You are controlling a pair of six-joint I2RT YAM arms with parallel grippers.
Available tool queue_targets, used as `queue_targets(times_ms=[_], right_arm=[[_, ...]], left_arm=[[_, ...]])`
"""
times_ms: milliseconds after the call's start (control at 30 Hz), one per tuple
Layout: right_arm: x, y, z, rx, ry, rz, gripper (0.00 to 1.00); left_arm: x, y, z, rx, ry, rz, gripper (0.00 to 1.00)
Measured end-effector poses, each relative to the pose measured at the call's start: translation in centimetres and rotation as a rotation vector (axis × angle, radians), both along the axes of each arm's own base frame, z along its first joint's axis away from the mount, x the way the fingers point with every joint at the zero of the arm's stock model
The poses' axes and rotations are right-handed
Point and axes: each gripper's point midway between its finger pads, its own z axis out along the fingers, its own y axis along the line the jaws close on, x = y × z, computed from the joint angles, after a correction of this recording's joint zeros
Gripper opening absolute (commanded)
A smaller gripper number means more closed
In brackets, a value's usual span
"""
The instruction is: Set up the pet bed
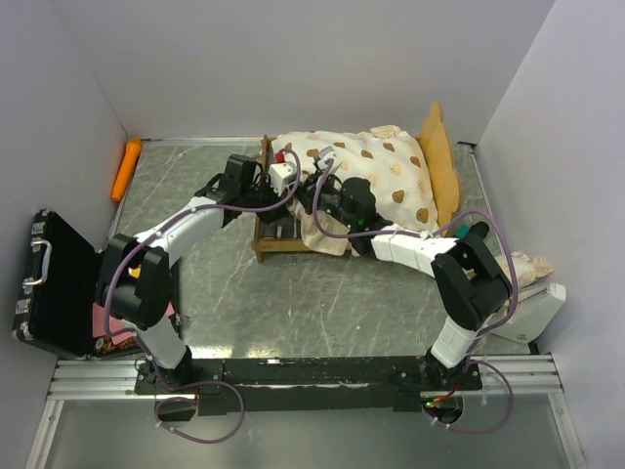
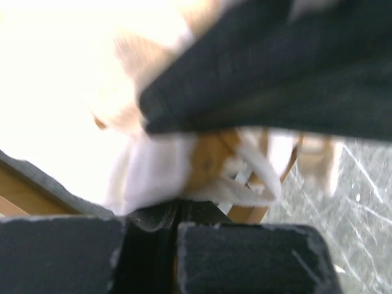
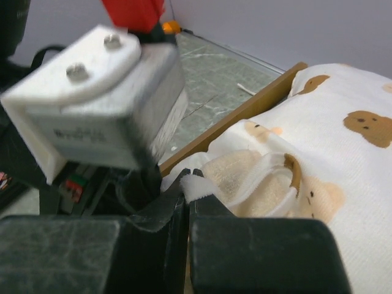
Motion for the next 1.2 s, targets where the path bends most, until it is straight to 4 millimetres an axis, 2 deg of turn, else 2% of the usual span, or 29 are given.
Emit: queue_targets(times_ms=[100, 200, 300, 367, 500, 567, 700, 800, 967, 1133, 1200], right_arm=[[-0.4, 0.1, -0.5, -0.009, 0.008, 0.016, 0.0], [-0.9, 0.2, -1.3, -0.028, 0.03, 0.037, 0.0], [-1.5, 0.4, -2.3, -0.055, 0.059, 0.069, 0.0], [-1.8, 0.5, -2.9, -0.074, 0.077, 0.087, 0.0], [-3.0, 0.7, -4.8, -0.142, 0.13, 0.15, 0.0], [-3.4, 1.0, -5.5, -0.177, 0.153, 0.187, 0.0], [-3.3, 1.5, -7.4, -0.233, 0.213, 0.234, 0.0], [-3.8, 1.6, -9.0, -0.263, 0.246, 0.263, 0.0], [-4.2, 2.2, -8.9, -0.273, 0.24, 0.316, 0.0], [-4.2, 2.5, -8.1, -0.281, 0.229, 0.336, 0.0], [-4.3, 2.6, -7.9, -0.289, 0.224, 0.348, 0.0]], left_arm=[[0.2, -0.2, 0.3, -0.013, -0.011, -0.002, 0.01], [-0.1, -0.3, -0.7, -0.007, 0.015, -0.013, 0.01], [-1.5, -0.3, -2.4, 0.005, 0.072, -0.05, 0.01], [-3.1, -0.3, -3.3, 0.008, 0.133, -0.099, 0.01], [-4.5, -0.4, -3.4, 0.013, 0.145, -0.182, 0.02], [-4.5, -0.2, -3.5, 0.022, 0.15, -0.184, 0.14], [-3.4, 0.4, -4.4, 0.049, 0.171, -0.158, 0.49], [-2.6, 0.6, -4.3, 0.066, 0.138, -0.145, 0.65], [-2.8, 1.6, -2.3, 0.111, 0.067, -0.154, 0.82], [-6.4, 2.1, 0.4, 0.144, 0.099, -0.262, 0.91], [-7.5, 2.5, 1.1, 0.149, 0.103, -0.299, 0.91]])
